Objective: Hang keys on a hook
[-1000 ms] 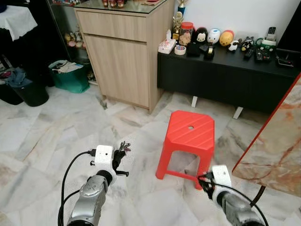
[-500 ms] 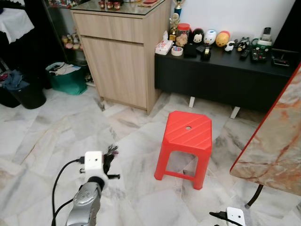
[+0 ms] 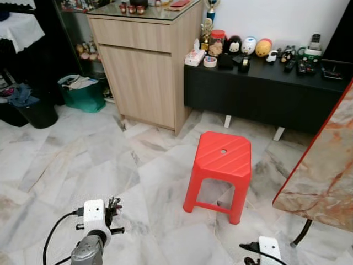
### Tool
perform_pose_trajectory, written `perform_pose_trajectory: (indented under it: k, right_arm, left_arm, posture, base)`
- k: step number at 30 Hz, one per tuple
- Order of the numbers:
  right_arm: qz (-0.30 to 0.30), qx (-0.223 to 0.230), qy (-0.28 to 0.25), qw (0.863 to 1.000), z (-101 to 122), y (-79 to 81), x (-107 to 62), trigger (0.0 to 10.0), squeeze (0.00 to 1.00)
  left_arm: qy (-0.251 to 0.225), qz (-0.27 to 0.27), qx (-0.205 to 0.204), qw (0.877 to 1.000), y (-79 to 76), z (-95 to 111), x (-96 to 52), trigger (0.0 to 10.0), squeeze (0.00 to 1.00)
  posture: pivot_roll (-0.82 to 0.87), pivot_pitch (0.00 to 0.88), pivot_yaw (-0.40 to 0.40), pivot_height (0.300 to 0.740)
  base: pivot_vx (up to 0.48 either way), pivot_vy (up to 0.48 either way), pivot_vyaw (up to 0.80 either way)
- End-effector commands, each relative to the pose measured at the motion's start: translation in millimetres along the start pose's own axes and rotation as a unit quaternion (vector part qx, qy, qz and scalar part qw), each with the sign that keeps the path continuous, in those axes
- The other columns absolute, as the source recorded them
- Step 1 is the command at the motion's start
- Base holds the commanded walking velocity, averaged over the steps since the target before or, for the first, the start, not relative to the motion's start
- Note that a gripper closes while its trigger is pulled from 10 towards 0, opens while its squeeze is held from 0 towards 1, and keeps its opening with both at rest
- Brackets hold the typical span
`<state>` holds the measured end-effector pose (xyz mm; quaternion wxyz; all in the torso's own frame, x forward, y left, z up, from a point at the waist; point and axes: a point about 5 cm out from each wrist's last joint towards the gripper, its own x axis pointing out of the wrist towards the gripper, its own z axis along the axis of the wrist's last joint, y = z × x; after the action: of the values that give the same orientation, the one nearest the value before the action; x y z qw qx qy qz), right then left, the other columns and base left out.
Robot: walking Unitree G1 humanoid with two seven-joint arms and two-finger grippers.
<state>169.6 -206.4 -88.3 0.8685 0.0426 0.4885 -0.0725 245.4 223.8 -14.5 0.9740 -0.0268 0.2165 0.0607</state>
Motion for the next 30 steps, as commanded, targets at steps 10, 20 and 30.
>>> perform_pose_trajectory:
  k: [10, 20, 30]
  right_arm:
    - [-0.012, 0.010, 0.019, 1.000, -5, -0.9, -0.2, 10.0, 0.00]
    - [-0.007, 0.009, 0.017, 1.000, -9, 4.4, -0.4, 10.0, 0.00]
    - [-0.011, 0.013, 0.013, 1.000, -7, 4.7, -0.2, 10.0, 0.00]
  left_arm:
    - [-0.040, -0.034, 0.000, 0.999, -15.7, 17, 8.8, 10.0, 0.00]
    - [-0.041, -0.047, 0.002, 0.998, -23.4, 15, 8.3, 10.0, 0.00]
    - [-0.044, -0.058, -0.005, 0.997, -30.9, 14, 9.6, 10.0, 0.00]
  posture:
    - [-0.01, 0.000, 0.031, 0.740]
    - [-0.02, 0.000, 0.030, 0.740]
    - [-0.04, 0.000, 0.039, 0.740]
  base:
    - [0.000, 0.000, -0.67]
    - [0.000, 0.000, -0.56]
    - [0.000, 0.000, 0.00]
